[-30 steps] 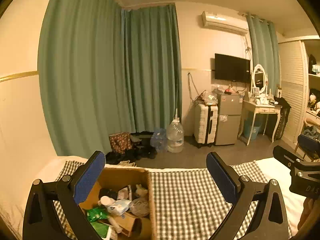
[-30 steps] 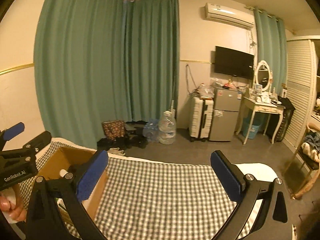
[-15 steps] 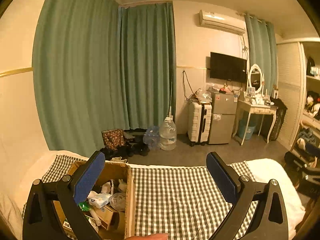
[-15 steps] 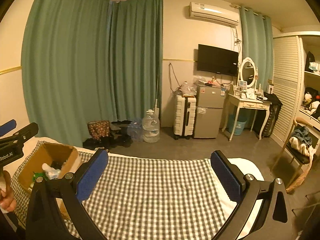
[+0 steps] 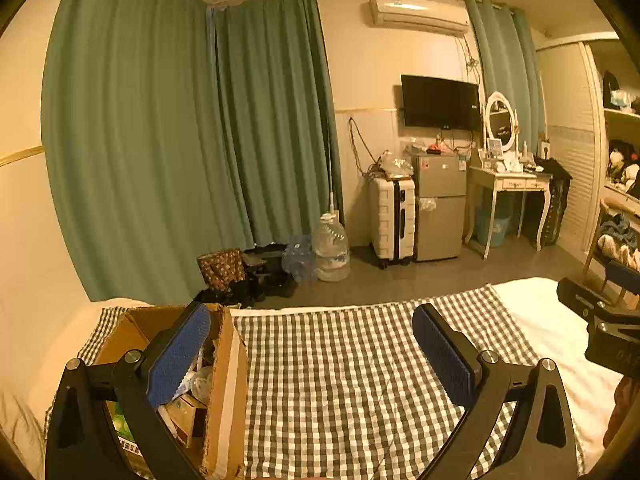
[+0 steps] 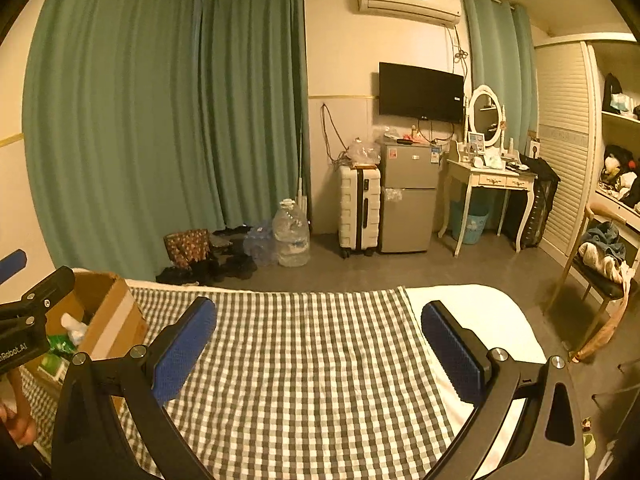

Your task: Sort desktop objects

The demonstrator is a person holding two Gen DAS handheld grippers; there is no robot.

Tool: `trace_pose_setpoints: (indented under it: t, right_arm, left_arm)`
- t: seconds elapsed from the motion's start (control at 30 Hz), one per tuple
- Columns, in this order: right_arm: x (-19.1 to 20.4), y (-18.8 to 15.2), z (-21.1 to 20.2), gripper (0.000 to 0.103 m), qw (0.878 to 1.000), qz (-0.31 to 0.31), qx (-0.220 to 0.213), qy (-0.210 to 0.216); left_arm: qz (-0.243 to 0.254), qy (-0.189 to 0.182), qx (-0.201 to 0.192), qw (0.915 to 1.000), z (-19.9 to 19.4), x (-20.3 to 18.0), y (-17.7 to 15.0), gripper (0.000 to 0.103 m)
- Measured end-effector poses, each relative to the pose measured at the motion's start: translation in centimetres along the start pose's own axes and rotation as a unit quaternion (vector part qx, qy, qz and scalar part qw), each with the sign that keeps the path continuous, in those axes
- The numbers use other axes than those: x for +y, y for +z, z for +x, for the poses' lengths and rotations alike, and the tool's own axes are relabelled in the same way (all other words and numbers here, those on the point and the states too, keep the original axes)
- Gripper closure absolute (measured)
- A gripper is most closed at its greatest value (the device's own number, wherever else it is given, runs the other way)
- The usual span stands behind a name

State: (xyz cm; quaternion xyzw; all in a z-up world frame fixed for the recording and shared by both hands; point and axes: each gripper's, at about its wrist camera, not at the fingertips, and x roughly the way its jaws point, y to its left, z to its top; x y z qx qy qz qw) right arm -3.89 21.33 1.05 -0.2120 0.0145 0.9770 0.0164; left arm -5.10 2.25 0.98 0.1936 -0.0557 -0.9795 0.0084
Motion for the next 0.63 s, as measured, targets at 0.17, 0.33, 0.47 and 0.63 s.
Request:
trace_pose_setpoints:
  t: [0.17,0.33,0.47,0.63]
  right_arm:
    - [-0.42,-0.35,0.38,0.0,1.0,0.005,0.002,0.008]
    - [-0.21,-0.65,0.26,0.0,1.0,0.003,0.004,0.009]
    - [-0.07,-0.92,0.27,0.0,1.0,0.003,0.007,0.01]
    - [-0.06,-0.82,0.71,0.0,1.0,0.002,0.011,0.012]
  left_arm:
    - [-0.001,0.003,0.005,1.0,0.18,0.09,-0.33,0.0]
    - [-0.008,0.006,0.009,0.9999,0.3,0.4,-0.46,0.0]
    - [-0.007,0.008,0.014,0.9998,0.56,0.19,-0.5,0.0]
    - [-0.005,0.006,0.022,0.9997,0.92,0.04,-0.73,0.0]
